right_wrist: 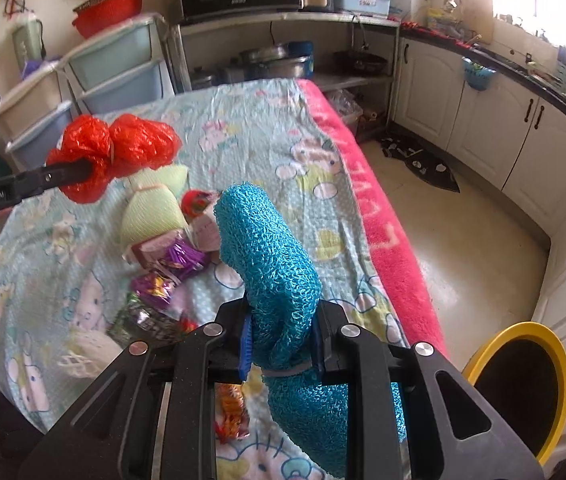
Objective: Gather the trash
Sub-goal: 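Lift the red mesh bag and teal scrubber and carry both over the yellow bin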
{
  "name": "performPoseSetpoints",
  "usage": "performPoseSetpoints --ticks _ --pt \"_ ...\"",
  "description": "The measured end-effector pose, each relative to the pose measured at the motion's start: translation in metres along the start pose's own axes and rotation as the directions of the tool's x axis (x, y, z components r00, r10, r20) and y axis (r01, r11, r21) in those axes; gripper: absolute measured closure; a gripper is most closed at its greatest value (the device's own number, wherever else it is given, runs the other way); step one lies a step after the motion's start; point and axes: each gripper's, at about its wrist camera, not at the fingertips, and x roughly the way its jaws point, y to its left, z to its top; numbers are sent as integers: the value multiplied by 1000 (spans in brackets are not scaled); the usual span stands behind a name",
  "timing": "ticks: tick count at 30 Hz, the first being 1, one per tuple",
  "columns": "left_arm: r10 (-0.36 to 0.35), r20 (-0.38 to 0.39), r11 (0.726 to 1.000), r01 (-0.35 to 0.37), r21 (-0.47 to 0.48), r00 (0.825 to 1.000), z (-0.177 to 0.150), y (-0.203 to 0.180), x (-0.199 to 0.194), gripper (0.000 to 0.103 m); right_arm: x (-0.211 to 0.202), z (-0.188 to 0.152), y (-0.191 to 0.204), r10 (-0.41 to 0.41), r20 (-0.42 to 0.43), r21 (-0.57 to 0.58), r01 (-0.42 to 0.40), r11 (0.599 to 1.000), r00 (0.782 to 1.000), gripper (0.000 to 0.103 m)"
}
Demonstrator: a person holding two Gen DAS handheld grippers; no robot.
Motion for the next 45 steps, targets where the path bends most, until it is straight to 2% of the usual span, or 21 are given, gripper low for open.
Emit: performPoseSetpoints --ticks 10,16,32,45 --pt "-20 42 998 17 66 999 4 -33 -26 95 -65 -1 -13 8 156 87 -22 996 988 82" --pt "-52 66 994 46 100 996 10 -57 -34 94 -98 -6 -30 -23 227 145 -11 989 974 82" --pt "-173 69 964 154 217 983 23 -136 -22 95 -168 -32 -84 -172 330 280 77 957 928 81" --pt "-251 24 928 234 290 968 23 -187 0 94 -195 -59 -131 -296 351 423 132 897 889 81"
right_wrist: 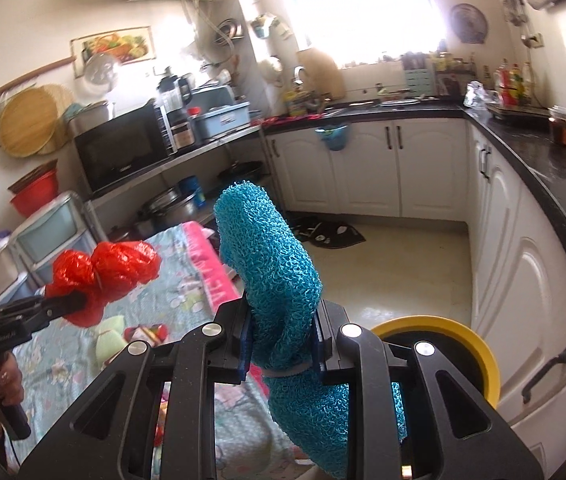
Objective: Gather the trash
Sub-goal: 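Lift the red mesh bag and teal scrubber and carry both over the yellow bin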
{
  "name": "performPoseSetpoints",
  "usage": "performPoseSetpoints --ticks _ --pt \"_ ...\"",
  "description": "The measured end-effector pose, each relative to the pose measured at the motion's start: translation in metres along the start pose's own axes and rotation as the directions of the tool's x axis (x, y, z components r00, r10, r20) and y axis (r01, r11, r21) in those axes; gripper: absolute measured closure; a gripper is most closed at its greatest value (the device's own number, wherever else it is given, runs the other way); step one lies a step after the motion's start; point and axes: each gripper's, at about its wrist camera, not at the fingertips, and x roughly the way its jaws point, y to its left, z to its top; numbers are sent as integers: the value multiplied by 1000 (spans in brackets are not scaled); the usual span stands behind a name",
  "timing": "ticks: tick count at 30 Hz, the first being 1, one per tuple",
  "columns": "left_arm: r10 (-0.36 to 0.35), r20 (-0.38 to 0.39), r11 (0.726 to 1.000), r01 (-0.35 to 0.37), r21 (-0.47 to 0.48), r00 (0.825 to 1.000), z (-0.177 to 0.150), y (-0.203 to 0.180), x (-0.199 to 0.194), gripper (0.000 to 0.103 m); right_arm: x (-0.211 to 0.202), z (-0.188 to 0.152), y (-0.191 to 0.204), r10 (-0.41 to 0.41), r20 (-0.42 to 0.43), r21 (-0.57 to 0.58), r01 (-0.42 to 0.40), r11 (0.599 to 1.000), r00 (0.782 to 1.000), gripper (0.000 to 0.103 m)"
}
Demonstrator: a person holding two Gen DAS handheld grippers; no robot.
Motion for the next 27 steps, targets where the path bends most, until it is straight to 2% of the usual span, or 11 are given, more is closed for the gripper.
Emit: performPoseSetpoints --ticks 7,14,18,27 --pt "-56 -40 998 58 37 998 0 -27 32 95 -8 -3 -31 -57 16 59 56 997 998 80" --pt "-129 -102 989 136 63 986 -5 -55 72 94 -5 -12 -59 -153 -3 87 153 984 988 79" --pt "-163 -149 980 177 86 975 -11 -74 101 94 1 -23 -79 -203 -29 117 205 972 979 79" --pt "-210 -265 967 239 85 941 -31 -103 164 94 24 -43 -114 -239 -93 192 253 948 967 77"
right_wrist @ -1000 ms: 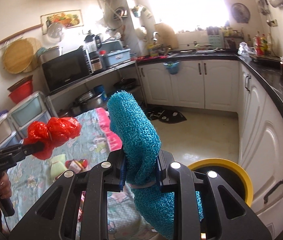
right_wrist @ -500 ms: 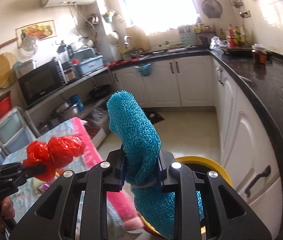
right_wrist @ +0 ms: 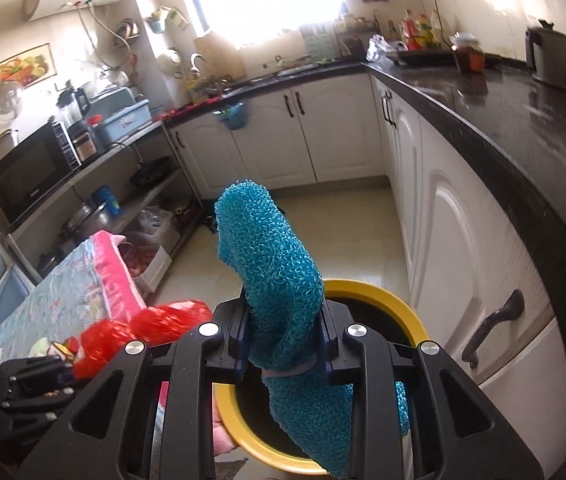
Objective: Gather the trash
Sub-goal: 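Lift the red mesh bag and teal scrubber and carry both over the yellow bin, then open both tools to drop the red mesh bag and scrubber into the bin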
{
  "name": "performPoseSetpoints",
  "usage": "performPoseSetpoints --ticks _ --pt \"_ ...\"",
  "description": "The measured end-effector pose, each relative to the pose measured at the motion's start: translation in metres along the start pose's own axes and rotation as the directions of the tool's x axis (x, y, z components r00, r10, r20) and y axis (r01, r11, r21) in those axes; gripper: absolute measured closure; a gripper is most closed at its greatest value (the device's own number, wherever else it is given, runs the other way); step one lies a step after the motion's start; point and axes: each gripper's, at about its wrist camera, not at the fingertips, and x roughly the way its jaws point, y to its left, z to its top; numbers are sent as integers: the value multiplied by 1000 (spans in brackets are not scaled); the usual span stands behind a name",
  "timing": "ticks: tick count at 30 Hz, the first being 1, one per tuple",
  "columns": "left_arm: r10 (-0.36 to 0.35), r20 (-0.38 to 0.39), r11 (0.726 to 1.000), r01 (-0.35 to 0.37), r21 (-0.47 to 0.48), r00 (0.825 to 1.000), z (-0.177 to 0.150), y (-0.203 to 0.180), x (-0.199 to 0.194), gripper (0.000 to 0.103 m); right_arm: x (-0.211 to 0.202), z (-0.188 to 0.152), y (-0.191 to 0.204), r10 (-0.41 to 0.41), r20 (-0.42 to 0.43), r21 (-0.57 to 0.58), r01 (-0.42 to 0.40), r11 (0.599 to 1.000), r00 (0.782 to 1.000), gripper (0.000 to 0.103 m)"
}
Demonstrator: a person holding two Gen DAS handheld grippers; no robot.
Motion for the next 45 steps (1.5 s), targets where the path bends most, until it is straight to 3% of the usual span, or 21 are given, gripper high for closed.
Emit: performPoseSetpoints --ticks 14,17,21,25,32,36,45 --pt "-12 -85 1000 11 -16 996 -2 2 59 94 47 -11 -23 -55 -86 30 58 998 995 72" --pt "-10 -94 1000 9 -17 996 0 1 68 93 54 -14 -25 -78 -102 27 81 996 992 64" --pt "7 -105 999 -12 -40 994 -5 7 74 69 58 -18 -26 -104 -116 15 106 994 988 57" --pt "23 -105 998 -29 -53 994 -10 14 70 60 57 -21 -26 -106 -116 18 109 994 988 54" --pt "78 -43 995 -81 -64 996 -11 26 36 33 48 -23 -15 -114 -97 -1 114 993 989 46" --pt "107 6 991 -106 -87 994 -9 33 11 11 40 -24 -2 -120 -78 -28 118 993 990 41" --pt "181 100 973 -163 -163 978 -19 53 -52 11 15 -19 29 -78 -16 -66 76 995 997 29"
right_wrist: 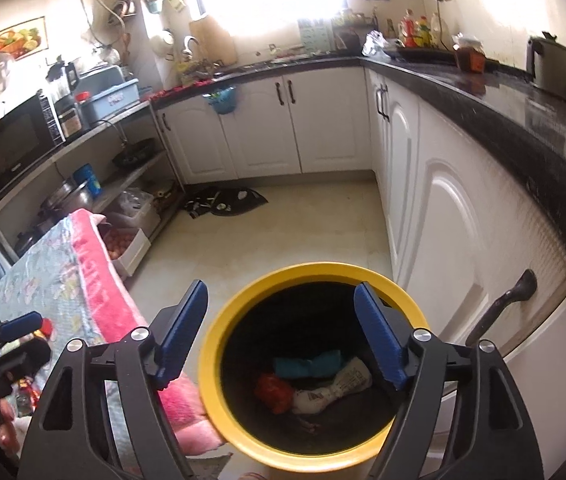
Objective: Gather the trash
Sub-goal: 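Open both tools to drop the red mesh bag and scrubber into the bin, then move both open tools back over the remaining trash on the bed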
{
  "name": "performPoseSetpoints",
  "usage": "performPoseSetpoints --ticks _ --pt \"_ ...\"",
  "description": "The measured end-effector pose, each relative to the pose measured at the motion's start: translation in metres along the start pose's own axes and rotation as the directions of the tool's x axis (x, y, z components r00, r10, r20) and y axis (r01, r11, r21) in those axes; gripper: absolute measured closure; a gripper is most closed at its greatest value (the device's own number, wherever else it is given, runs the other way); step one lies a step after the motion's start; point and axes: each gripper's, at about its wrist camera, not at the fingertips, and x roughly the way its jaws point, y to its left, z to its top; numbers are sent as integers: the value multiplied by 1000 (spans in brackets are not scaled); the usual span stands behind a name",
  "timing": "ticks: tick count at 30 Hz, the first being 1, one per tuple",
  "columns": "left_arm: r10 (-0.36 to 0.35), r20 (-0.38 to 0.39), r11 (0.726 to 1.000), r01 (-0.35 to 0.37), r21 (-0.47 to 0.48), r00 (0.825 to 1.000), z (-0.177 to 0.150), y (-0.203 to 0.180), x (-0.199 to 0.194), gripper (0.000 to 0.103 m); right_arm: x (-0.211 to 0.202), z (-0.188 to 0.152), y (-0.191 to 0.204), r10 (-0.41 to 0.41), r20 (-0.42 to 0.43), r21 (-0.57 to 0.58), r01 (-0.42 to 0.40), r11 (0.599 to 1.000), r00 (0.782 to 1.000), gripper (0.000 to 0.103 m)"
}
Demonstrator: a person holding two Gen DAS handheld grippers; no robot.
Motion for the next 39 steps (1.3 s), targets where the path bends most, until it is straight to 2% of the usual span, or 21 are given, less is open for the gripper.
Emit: performPoseSetpoints --ticks 5,13,21,32,39 --pt "50 46 998 -48 -47 998 -1 25 -33 11 -12 2 20 35 21 -27 -34 999 999 26" --pt "133 118 986 -119 -120 984 -11 64 -87 11 -28 -1 54 99 37 -72 -96 993 994 24" --pt "198 145 967 -169 -191 969 -27 98 -125 11 -41 -8 91 166 28 -139 -161 977 986 22" --pt "293 172 944 -257 -206 940 -41 124 -170 11 -59 -16 138 261 6 -228 -253 940 965 22" --pt "327 170 931 -286 -228 930 -55 141 -193 11 -65 -21 165 319 -25 -278 -313 908 947 22"
